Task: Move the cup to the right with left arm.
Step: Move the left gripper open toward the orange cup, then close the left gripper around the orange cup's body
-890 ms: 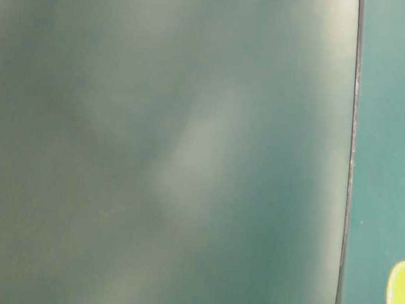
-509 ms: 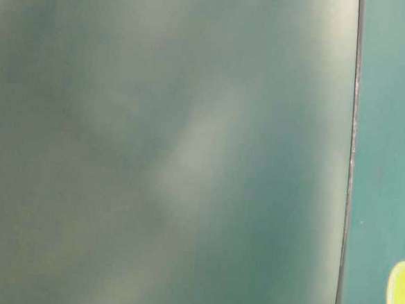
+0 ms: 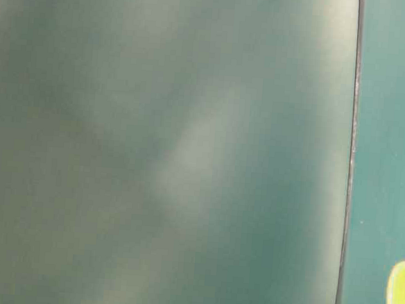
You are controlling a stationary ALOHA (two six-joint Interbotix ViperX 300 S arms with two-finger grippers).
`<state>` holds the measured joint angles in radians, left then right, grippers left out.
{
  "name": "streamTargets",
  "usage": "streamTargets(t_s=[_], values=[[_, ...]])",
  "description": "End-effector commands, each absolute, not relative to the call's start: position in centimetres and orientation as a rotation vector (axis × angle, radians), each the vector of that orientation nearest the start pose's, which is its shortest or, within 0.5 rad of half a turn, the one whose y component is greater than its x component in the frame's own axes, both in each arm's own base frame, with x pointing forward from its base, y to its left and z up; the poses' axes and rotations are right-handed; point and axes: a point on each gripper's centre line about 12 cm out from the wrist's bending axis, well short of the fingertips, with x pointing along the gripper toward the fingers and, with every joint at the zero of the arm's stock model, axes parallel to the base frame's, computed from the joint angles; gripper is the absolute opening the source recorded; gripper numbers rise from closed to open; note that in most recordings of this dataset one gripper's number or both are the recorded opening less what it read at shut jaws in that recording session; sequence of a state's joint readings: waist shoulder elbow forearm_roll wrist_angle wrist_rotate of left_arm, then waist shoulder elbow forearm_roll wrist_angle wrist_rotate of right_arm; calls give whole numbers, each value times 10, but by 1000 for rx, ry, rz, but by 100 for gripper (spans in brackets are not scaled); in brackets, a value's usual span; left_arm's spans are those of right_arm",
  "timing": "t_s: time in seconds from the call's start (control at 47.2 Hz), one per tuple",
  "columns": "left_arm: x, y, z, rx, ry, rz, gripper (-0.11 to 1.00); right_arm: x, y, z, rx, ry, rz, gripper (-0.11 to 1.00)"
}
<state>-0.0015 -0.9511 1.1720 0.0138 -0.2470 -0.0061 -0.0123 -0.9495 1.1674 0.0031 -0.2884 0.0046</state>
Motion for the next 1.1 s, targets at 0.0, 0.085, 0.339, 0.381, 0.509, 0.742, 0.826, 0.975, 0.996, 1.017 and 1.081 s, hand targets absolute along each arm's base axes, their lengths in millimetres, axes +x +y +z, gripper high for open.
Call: streamTargets(t_s=[0.0,0.085,0.339,0.381,0.509,0.742,0.826,0.975,0.996,1.017,1.081], values=[[206,-1,284,9,-8,-7,53,204,-3,306,7,-100,-14,-1],[211,-1,272,7,35,-7,58,205,-3,305,5,-94,-14,-1],[228,-1,235,17,167,-8,62,204,-5,303,-6,-69,-25,-1],[231,-1,231,24,175,-10,62,204,-5,302,-6,-64,-27,-1],[240,-1,220,29,190,-12,65,204,-6,302,-9,-63,-28,-1],[255,-1,199,28,274,-12,76,204,-5,304,-12,-67,-26,-1],[261,-1,191,28,305,-13,78,203,-6,305,-15,-70,-27,-1],[267,-1,177,27,356,-13,80,203,-5,305,-18,-70,-27,-1],[268,-1,175,28,363,-14,81,203,-5,305,-19,-70,-27,-1],[269,-1,173,28,370,-14,81,203,-5,305,-18,-70,-27,-1],[272,-1,166,28,394,-14,81,203,-5,306,-19,-75,-27,-1]])
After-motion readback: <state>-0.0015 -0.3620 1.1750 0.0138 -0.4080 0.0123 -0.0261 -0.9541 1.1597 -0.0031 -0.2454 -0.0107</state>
